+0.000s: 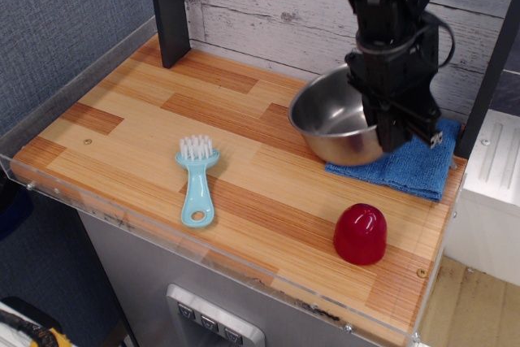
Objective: Move the pot to bottom left corner of the table
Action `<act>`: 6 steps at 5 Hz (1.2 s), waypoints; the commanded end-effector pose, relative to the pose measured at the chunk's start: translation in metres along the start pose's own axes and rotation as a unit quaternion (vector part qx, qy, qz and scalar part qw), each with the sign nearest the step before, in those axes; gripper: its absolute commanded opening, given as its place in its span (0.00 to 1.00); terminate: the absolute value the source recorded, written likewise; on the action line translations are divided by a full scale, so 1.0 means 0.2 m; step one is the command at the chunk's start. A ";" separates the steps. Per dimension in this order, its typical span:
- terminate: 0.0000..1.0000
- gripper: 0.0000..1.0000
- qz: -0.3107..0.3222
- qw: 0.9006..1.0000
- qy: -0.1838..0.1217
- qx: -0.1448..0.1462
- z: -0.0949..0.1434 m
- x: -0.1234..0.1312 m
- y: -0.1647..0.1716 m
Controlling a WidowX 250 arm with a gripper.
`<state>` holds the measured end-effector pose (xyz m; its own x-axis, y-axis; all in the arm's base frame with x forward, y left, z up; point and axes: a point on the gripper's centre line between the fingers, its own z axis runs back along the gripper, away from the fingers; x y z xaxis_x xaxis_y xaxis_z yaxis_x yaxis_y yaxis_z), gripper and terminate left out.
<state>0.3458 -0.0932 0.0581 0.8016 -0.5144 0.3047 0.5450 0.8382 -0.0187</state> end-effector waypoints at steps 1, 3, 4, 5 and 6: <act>0.00 0.00 -0.017 1.000 -0.018 0.005 0.02 -0.03 -0.03; 0.00 1.00 0.002 1.000 -0.014 0.011 0.02 -0.06 -0.02; 0.00 1.00 0.006 1.000 -0.012 0.017 0.02 -0.07 -0.01; 0.00 1.00 0.020 1.000 -0.003 0.003 0.06 -0.08 0.01; 0.00 1.00 0.055 0.998 -0.015 -0.002 0.19 -0.08 0.06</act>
<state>0.3301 -0.0696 0.0676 0.8708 -0.4093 0.2722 0.4456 0.8911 -0.0856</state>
